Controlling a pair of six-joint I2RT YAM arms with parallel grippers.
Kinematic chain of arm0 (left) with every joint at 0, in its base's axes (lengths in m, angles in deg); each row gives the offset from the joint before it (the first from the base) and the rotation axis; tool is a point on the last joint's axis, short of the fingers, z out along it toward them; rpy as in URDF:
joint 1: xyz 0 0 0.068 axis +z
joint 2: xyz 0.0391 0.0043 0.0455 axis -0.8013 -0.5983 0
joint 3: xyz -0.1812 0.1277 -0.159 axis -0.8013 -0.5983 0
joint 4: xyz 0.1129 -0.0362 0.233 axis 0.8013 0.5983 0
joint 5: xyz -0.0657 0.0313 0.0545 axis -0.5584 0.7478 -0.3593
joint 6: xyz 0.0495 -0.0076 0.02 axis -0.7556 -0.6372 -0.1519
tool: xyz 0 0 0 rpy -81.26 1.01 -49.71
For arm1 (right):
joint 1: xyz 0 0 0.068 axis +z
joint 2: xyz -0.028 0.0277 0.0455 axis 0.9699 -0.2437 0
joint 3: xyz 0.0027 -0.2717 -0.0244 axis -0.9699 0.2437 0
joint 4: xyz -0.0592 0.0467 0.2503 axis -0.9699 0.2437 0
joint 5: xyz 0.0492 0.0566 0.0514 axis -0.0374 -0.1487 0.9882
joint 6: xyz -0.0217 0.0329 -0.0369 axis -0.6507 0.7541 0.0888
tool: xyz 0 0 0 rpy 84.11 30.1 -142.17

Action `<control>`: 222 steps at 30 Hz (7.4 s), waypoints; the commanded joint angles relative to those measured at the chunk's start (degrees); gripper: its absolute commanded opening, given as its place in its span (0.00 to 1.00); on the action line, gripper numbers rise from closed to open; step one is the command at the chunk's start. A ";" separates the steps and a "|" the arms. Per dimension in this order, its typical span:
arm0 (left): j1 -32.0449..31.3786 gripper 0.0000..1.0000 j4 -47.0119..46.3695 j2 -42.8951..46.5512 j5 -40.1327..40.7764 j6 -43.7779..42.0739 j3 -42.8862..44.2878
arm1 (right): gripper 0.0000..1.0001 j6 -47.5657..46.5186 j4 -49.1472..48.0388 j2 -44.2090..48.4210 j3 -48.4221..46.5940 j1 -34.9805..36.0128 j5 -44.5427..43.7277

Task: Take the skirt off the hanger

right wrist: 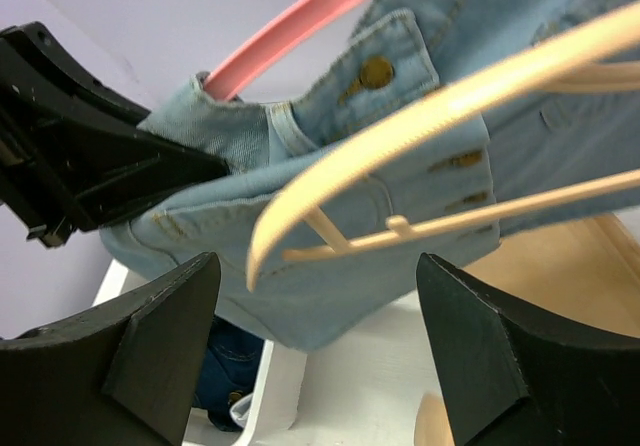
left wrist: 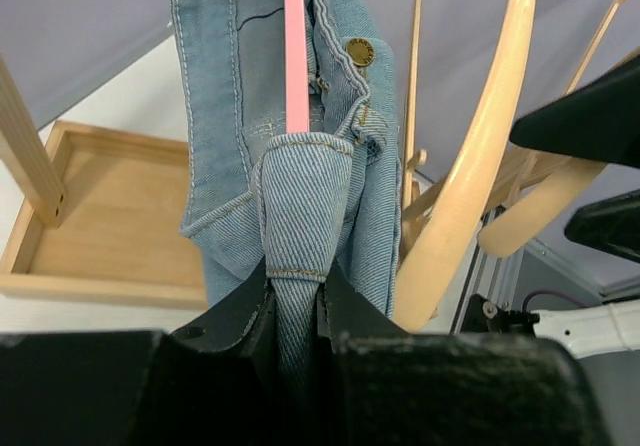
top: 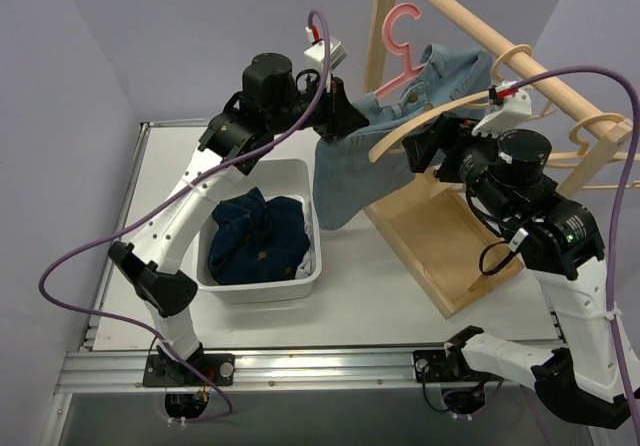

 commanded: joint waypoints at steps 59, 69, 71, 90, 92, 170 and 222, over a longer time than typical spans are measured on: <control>-0.26 0.02 16.97 18.87 9.53 -11.39 -4.25 | 0.72 -2.87 -15.16 -16.86 -12.41 0.31 18.12; 0.00 0.02 17.69 19.22 5.39 -10.87 -5.38 | 0.70 -9.64 -19.64 -17.39 -6.96 0.22 18.21; 0.09 0.02 17.25 19.04 4.78 -10.43 -5.47 | 0.69 -9.64 -20.26 -17.48 -6.43 0.31 18.82; 0.88 0.63 9.44 21.59 -3.83 -7.00 -10.20 | 0.00 -7.18 -23.07 -15.81 -0.63 0.48 17.59; 0.88 0.94 7.68 21.77 -4.54 -6.56 -11.01 | 0.00 -6.83 -23.07 -15.46 -0.37 0.57 17.77; 9.67 0.02 11.10 39.79 17.26 -7.53 -25.24 | 0.00 4.59 -16.92 -9.21 12.29 -9.19 -13.53; 20.39 0.02 8.10 25.37 4.42 -2.60 13.68 | 0.00 11.63 -17.01 -2.80 -6.61 -11.21 18.82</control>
